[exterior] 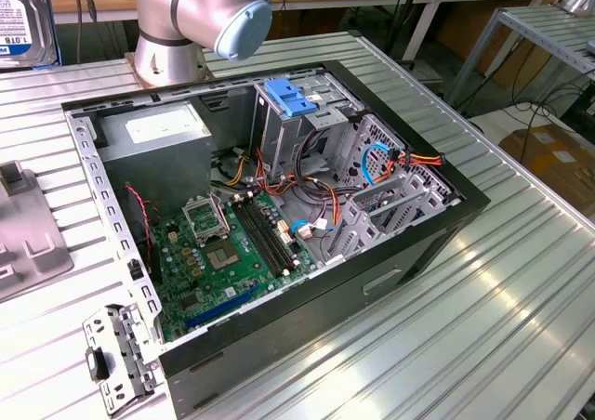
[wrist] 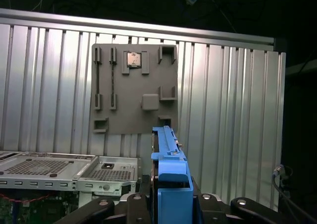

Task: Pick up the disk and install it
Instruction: 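Pick up the disk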

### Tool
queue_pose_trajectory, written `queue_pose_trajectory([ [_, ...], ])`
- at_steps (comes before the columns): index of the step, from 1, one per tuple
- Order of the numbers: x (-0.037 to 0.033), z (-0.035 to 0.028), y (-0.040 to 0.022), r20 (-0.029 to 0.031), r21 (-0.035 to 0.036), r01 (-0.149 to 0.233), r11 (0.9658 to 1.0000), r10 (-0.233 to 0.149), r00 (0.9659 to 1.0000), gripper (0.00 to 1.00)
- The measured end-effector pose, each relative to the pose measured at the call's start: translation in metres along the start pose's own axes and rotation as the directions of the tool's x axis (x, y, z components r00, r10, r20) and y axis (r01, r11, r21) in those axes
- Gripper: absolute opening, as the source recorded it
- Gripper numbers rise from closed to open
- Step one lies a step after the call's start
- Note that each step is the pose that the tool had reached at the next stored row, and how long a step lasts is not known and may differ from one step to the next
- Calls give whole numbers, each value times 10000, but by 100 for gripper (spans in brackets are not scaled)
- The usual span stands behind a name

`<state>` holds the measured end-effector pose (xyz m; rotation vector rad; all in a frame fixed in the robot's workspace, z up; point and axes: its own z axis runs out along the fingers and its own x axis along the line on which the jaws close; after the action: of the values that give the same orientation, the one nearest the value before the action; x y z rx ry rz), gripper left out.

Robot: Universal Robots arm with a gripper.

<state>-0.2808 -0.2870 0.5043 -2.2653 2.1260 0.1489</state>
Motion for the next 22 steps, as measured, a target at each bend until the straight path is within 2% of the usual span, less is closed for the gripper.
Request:
queue_pose_trajectory([
  [11, 13, -3, -57, 0, 0, -1, 10000, 1, 10000, 37],
  [22, 26, -7, -142, 0, 0, 0, 10000, 0, 10000, 37],
])
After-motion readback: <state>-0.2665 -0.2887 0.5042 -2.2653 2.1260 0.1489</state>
